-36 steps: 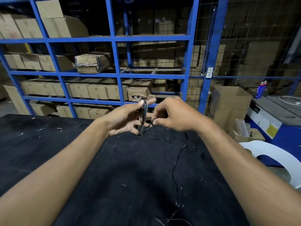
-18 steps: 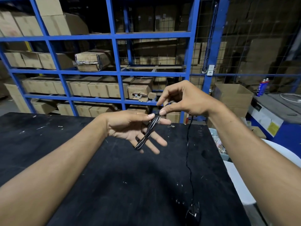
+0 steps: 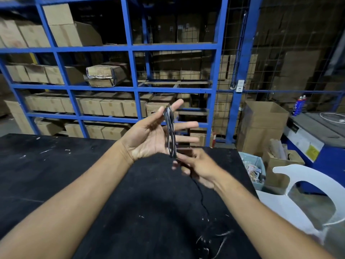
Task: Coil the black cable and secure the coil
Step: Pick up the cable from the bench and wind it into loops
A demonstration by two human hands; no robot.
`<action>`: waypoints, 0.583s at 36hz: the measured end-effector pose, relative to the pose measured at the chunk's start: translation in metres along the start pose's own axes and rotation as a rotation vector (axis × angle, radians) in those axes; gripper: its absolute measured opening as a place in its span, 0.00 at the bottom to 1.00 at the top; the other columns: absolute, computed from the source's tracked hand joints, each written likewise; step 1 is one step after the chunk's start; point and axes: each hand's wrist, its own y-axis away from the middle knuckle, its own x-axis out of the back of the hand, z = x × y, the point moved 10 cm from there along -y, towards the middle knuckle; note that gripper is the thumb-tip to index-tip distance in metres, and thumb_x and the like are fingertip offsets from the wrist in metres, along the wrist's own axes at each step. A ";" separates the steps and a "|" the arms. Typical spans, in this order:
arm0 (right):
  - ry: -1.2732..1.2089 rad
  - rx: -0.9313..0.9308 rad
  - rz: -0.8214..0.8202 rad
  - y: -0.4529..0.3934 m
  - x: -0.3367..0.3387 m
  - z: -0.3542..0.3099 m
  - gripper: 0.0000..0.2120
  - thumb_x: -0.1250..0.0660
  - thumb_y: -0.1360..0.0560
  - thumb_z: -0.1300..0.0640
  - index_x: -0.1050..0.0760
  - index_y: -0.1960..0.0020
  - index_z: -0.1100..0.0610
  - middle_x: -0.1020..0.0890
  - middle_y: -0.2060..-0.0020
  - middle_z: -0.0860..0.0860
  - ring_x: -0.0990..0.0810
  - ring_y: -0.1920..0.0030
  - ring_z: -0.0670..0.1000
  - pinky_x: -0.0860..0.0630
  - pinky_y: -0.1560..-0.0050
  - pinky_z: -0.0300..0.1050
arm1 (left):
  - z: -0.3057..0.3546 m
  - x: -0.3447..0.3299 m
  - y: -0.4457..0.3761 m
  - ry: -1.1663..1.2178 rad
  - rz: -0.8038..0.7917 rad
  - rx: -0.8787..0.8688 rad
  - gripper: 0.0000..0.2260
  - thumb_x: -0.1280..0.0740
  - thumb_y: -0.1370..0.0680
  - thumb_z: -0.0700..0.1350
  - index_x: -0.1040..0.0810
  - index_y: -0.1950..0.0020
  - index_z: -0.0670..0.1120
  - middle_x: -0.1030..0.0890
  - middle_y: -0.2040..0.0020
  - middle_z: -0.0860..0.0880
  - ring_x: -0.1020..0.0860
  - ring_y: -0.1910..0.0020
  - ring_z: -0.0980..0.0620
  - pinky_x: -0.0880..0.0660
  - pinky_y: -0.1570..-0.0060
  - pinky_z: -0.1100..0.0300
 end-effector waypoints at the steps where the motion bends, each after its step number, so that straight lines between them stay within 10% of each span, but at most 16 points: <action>1: -0.008 -0.022 -0.005 0.003 -0.003 0.006 0.13 0.38 0.15 0.67 0.19 0.34 0.64 0.15 0.65 0.57 0.30 0.76 0.44 0.34 0.71 0.36 | 0.005 0.006 0.001 -0.008 0.035 -0.020 0.23 0.46 0.12 0.58 0.39 0.16 0.62 0.40 0.16 0.34 0.41 0.20 0.23 0.42 0.32 0.16; 10: 0.405 -0.015 -0.061 0.023 -0.023 0.001 0.13 0.36 0.13 0.53 0.16 0.38 0.58 0.13 0.65 0.56 0.27 0.73 0.48 0.26 0.64 0.38 | 0.024 0.066 0.024 -0.053 0.433 -0.163 0.21 0.46 0.12 0.58 0.31 0.19 0.61 0.29 0.21 0.35 0.30 0.24 0.25 0.34 0.40 0.18; 21: 0.998 0.155 -0.028 0.012 -0.023 -0.089 0.06 0.25 0.21 0.57 0.15 0.58 0.53 0.14 0.71 0.48 0.21 0.74 0.37 0.28 0.68 0.27 | 0.016 0.074 0.040 -0.477 0.548 0.147 0.18 0.42 0.14 0.60 0.25 0.24 0.64 0.21 0.26 0.42 0.24 0.27 0.32 0.27 0.35 0.32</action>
